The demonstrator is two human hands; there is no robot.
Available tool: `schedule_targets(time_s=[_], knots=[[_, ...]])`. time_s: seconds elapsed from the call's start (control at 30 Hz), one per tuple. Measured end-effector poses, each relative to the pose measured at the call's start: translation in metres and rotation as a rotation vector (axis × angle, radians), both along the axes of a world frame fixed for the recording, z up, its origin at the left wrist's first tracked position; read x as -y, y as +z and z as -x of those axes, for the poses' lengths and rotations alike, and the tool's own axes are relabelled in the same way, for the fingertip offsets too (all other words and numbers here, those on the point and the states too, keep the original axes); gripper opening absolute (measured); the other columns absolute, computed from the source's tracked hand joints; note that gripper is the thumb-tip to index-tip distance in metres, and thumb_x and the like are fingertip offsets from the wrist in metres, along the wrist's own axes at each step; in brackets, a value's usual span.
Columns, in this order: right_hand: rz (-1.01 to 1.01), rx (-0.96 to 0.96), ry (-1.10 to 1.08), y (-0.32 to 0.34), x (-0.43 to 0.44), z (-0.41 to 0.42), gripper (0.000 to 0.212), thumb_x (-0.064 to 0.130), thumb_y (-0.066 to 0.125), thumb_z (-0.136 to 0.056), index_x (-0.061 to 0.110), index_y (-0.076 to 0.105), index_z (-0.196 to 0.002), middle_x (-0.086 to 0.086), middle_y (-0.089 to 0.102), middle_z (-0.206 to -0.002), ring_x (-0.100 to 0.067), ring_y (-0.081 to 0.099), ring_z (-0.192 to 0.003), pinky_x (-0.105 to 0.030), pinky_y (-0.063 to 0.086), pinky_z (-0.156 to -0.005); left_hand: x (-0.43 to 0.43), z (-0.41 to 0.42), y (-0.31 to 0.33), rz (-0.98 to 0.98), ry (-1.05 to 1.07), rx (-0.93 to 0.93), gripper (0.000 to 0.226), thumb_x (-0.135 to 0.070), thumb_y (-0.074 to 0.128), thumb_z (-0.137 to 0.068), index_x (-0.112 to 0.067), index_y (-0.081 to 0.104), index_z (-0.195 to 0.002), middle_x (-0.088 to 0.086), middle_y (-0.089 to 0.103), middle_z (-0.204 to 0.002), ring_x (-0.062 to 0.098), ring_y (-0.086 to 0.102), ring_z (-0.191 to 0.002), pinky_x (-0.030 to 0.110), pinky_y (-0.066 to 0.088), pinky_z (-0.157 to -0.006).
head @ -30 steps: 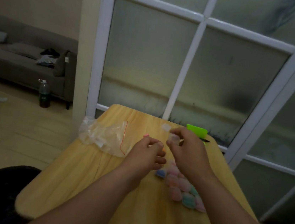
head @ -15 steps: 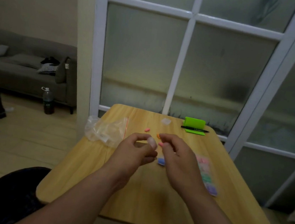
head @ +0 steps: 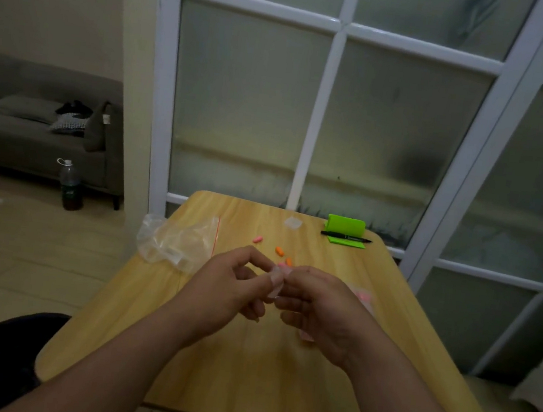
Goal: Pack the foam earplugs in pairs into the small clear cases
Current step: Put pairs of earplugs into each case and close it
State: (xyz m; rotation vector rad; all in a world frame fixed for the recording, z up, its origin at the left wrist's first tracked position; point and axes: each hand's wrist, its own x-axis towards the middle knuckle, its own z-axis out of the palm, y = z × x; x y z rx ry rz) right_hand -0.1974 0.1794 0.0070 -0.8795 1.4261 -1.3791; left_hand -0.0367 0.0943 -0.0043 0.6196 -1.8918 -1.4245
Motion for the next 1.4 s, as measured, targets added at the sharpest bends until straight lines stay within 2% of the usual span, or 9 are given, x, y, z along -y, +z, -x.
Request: schedule_targets(time_s=[0.23,0.6,0.9,1.0,1.3,1.4], knots=[[0.018,0.039,0.018,0.001,-0.003,0.001,0.017,0.023,0.072,-0.096,0.009,0.074,-0.105,-0.010,0.074,-0.091,-0.015,0.066,-0.082,-0.027,0.052,-0.067,0.000,-0.003,0.002,-0.055,-0.090,0.008,0.017,-0.039,0.070,-0.097,-0.034,0.078,-0.110,0.009,0.075,-0.089,0.022,0.071,-0.077,0.033,0.062,-0.073],[0.019,0.045,0.041,-0.004,0.000,-0.004,0.019,0.018,0.069,-0.093,0.006,0.075,-0.106,-0.010,0.071,-0.088,-0.014,0.065,-0.077,-0.024,0.052,-0.066,0.002,-0.006,-0.002,-0.112,-0.124,0.019,0.012,-0.029,0.071,-0.098,-0.025,0.077,-0.108,0.015,0.074,-0.091,0.022,0.069,-0.076,0.033,0.061,-0.073],[0.066,0.034,0.003,-0.008,0.004,-0.008,0.015,0.018,0.072,-0.086,0.008,0.076,-0.096,-0.012,0.072,-0.083,-0.017,0.066,-0.076,-0.027,0.052,-0.067,0.004,-0.004,-0.004,-0.156,-0.097,0.009,0.009,-0.026,0.073,-0.096,-0.022,0.078,-0.104,0.019,0.073,-0.093,0.022,0.069,-0.074,0.034,0.060,-0.070],[0.072,0.031,-0.024,-0.010,0.005,-0.008,0.007,0.014,0.070,-0.092,0.009,0.074,-0.092,-0.013,0.072,-0.084,-0.019,0.066,-0.077,-0.028,0.054,-0.067,0.004,-0.003,-0.005,-0.180,-0.086,0.012,0.008,-0.023,0.073,-0.096,-0.020,0.078,-0.102,0.016,0.074,-0.090,0.022,0.069,-0.073,0.033,0.060,-0.068],[0.040,0.008,-0.060,-0.016,0.007,-0.009,0.013,0.012,0.064,-0.095,0.012,0.070,-0.084,-0.009,0.068,-0.076,-0.017,0.063,-0.069,-0.027,0.054,-0.061,0.006,0.002,-0.008,-0.258,-0.065,0.036,0.015,-0.022,0.073,-0.096,-0.011,0.075,-0.107,0.018,0.074,-0.086,0.026,0.069,-0.072,0.035,0.059,-0.066],[0.022,0.046,-0.070,-0.020,0.009,-0.008,0.005,0.012,0.064,-0.094,0.010,0.068,-0.090,-0.009,0.066,-0.077,-0.017,0.061,-0.069,-0.028,0.053,-0.060,0.006,0.004,-0.012,-0.258,-0.050,0.056,0.018,-0.020,0.072,-0.097,-0.007,0.072,-0.110,0.020,0.072,-0.085,0.027,0.069,-0.072,0.036,0.060,-0.066]])
